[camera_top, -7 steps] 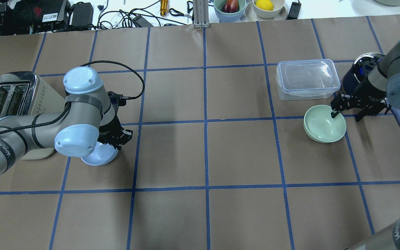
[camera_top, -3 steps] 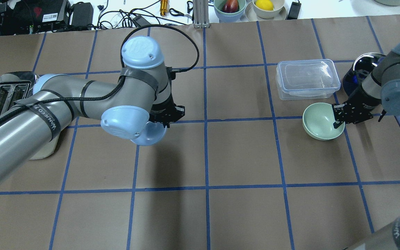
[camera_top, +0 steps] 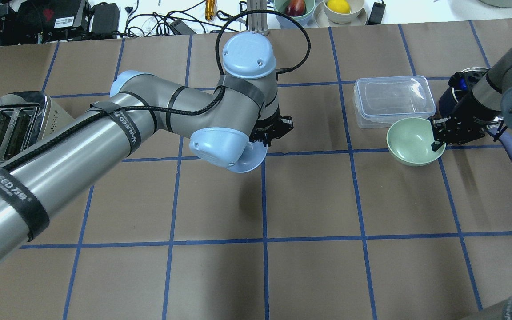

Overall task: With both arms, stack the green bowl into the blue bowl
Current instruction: 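Carry the blue bowl with the left gripper toward the table center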

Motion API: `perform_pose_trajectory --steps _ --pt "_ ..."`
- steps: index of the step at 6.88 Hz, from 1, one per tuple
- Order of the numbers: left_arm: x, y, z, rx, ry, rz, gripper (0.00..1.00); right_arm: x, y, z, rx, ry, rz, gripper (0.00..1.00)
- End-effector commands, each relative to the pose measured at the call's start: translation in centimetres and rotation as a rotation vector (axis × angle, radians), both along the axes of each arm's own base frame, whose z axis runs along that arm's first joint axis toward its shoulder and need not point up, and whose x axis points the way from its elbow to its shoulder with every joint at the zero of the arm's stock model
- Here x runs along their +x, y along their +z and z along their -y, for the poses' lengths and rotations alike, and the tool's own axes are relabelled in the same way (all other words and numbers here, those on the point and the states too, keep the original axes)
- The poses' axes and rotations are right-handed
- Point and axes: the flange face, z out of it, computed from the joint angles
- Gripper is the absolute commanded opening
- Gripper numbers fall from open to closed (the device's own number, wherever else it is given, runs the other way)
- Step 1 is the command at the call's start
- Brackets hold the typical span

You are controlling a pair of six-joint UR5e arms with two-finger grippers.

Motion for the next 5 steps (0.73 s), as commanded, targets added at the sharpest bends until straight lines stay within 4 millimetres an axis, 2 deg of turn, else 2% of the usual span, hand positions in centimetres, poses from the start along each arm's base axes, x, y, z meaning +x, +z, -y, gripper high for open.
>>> perform_pose_trajectory --steps 1,2,3,4,5 --pt "-2.0 -3.9 1.1 0.0 0.012 0.005 0.09 1.9 1.7 0.8 -0.015 0.02 0.049 0.0" --pt "-3.4 -3.3 0.9 -0.03 -0.007 -0.01 0.13 1.9 1.5 0.6 -0.008 0.026 0.043 0.0" --pt "-4.3 -2.4 0.8 -0.047 0.023 -0.022 0.62 2.0 1.5 0.5 0.005 0.024 0.053 0.0" --pt "-4.1 -1.6 1.0 -0.062 0.04 -0.026 0.87 2.2 1.6 0.5 0.009 0.02 0.064 0.0" --pt "-3.0 1.4 1.6 -0.105 0.036 -0.038 0.97 2.5 2.2 0.4 -0.001 0.025 0.061 0.0"
